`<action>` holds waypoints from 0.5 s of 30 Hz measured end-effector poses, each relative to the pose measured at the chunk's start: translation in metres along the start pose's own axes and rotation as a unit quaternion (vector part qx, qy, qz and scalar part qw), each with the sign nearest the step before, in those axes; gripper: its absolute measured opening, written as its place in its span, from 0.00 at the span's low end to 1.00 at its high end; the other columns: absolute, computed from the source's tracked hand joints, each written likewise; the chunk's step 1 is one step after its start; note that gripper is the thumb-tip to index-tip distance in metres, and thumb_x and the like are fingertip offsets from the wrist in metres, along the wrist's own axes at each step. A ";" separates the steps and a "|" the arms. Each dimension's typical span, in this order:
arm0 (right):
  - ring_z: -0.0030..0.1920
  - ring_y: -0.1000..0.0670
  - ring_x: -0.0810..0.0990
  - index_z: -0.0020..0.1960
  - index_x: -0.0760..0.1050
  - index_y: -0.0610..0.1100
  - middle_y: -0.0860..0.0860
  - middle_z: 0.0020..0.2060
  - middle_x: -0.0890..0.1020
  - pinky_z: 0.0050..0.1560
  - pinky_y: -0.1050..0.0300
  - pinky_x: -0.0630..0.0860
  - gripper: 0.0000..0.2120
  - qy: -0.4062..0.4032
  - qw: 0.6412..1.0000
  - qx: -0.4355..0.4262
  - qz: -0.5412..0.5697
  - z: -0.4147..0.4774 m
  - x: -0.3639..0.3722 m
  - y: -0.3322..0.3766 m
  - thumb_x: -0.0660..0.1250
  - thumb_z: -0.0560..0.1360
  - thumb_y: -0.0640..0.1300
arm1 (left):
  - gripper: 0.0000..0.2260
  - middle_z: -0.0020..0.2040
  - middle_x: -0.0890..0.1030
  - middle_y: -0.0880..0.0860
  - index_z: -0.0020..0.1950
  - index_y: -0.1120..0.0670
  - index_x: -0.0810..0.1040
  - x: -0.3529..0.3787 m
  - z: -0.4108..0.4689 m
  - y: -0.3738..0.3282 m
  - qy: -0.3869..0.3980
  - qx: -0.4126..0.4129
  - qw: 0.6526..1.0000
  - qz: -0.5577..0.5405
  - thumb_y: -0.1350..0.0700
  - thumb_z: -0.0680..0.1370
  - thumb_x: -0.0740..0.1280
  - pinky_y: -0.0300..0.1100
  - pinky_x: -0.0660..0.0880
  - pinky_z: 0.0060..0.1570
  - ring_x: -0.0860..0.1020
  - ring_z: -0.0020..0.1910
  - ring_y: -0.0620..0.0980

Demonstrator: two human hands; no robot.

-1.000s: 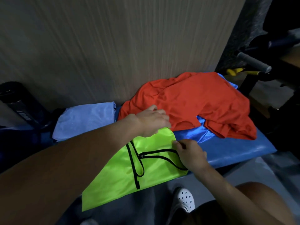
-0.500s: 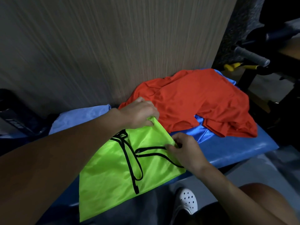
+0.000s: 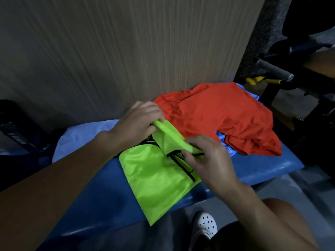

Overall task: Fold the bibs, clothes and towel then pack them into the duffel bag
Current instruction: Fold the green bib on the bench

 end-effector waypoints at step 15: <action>0.42 0.52 0.76 0.54 0.76 0.47 0.58 0.44 0.71 0.45 0.49 0.76 0.11 0.258 0.962 -0.016 0.092 -0.069 0.142 0.074 0.67 0.72 0.47 | 0.18 0.65 0.77 0.52 0.61 0.53 0.79 0.023 -0.149 0.041 0.094 -0.066 0.993 0.005 0.58 0.71 0.73 0.44 0.65 0.58 0.71 0.65 0.50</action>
Point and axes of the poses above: each hand's wrist, its own z-axis towards the middle knuckle, its own x-axis out of the palm, y = z × x, the point moved 10 cm from there along z, towards the middle knuckle
